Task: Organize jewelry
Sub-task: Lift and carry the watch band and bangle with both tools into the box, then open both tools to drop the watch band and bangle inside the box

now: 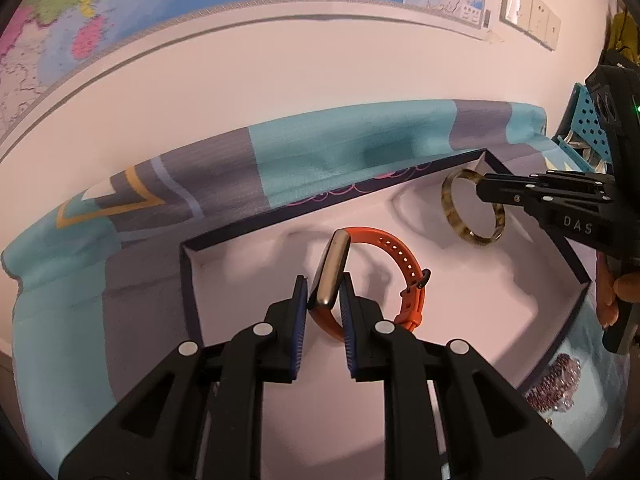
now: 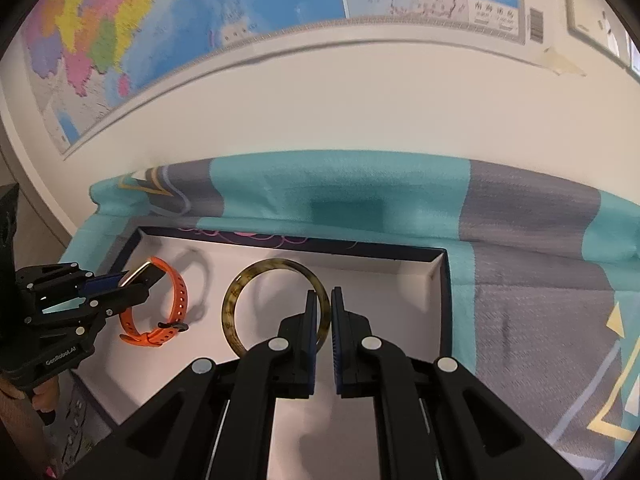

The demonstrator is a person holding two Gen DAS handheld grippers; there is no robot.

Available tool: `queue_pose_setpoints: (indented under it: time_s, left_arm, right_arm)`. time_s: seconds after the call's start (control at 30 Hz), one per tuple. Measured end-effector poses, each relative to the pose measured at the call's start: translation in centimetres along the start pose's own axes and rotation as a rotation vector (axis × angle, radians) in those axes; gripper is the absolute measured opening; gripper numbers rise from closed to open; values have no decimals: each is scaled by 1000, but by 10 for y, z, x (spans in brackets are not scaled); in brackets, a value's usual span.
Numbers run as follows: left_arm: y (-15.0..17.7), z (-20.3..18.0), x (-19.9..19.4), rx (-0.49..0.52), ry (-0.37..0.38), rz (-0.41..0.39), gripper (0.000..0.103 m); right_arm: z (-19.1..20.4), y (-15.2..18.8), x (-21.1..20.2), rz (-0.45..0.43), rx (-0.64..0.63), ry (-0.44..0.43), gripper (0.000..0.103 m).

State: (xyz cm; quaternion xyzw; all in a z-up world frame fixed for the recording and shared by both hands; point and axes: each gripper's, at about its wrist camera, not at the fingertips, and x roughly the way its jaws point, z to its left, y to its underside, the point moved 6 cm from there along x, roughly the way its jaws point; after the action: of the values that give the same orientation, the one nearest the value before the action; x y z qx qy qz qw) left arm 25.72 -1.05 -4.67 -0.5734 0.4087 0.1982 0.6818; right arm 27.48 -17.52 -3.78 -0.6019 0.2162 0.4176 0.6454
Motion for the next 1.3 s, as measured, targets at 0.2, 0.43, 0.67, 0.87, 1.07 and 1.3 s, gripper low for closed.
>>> queue_pose_setpoints:
  time_s: [0.2, 0.43, 0.67, 0.87, 1.07, 1.3]
  left_arm:
    - [-8, -2, 15, -7, 0, 21, 17]
    - [-12, -1, 25, -26, 1, 45, 17]
    - [-16, -4, 27, -16, -18, 68, 17]
    - [-21, -5, 31, -22, -25, 77, 15]
    - [-19, -5, 28, -31, -20, 55, 17]
    - [-15, 2, -11, -50, -47, -49, 35]
  right_arm:
    - [-2, -4, 16, 34, 5, 22, 5]
    - [-4, -5, 26, 84, 16, 40, 6]
    - [-2, -8, 35, 115, 19, 57, 6]
    - [-4, -12, 33, 83, 49, 56, 16]
    - [-1, -7, 18, 37, 55, 15, 24]
    - [7, 8, -23, -43, 34, -71, 37]
